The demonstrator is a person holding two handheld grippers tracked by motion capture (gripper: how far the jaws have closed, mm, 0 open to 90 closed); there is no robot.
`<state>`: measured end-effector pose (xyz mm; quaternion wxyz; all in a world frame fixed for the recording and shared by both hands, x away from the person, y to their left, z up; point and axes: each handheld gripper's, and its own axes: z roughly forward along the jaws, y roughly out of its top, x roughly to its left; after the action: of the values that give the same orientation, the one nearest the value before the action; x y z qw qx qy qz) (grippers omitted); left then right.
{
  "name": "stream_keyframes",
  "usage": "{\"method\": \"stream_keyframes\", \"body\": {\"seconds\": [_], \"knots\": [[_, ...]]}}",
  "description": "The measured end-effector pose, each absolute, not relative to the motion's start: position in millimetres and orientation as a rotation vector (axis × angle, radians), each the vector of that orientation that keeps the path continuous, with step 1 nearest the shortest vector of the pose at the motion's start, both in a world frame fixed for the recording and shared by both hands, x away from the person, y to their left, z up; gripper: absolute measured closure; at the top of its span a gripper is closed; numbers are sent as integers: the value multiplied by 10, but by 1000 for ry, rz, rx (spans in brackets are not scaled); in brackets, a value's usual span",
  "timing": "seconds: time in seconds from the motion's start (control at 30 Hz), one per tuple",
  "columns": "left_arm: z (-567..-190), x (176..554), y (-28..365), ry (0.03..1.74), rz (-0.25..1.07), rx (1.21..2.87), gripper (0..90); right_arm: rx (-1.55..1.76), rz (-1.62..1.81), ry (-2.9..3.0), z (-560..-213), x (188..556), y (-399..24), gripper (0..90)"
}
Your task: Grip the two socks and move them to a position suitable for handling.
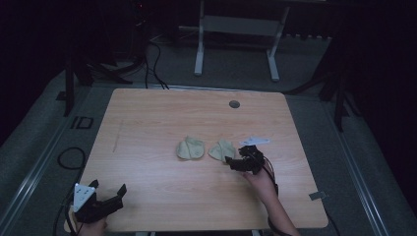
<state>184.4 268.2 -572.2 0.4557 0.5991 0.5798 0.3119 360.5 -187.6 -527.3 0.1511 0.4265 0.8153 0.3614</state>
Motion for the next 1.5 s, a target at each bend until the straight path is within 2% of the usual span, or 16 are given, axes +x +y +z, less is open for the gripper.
{"method": "stream_keyframes", "body": {"seconds": [0.4, 0.57, 0.63, 0.8, 0.9, 0.97, 1.23, 1.5], "knots": [[-5722, 1837, 2685, 1421, 761, 1472, 8, 1176, 905, 2337, -5406, 3955, -1493, 371], [-5733, 1831, 2703, 1426, 756, 1470, 8, 1169, 841, 2325, -5563, 3991, -1430, 363], [-5740, 1832, 2705, 1429, 747, 1469, 8, 1127, 823, 2308, -5584, 3955, -1400, 385], [-5754, 1839, 2689, 1430, 740, 1486, 8, 1129, 835, 2258, -5605, 3912, -1399, 547], [-5751, 1839, 2685, 1426, 743, 1487, 8, 1102, 809, 2227, -5613, 3887, -1400, 728], [-5753, 1841, 2690, 1426, 740, 1486, 8, 1120, 812, 2234, -5582, 3892, -1420, 797], [-5753, 1843, 2703, 1434, 740, 1479, 8, 1163, 905, 2252, -5347, 3771, -1487, 806], [-5734, 1833, 2690, 1430, 752, 1477, 8, 1110, 977, 2283, -5164, 3349, -1503, 806]]}}
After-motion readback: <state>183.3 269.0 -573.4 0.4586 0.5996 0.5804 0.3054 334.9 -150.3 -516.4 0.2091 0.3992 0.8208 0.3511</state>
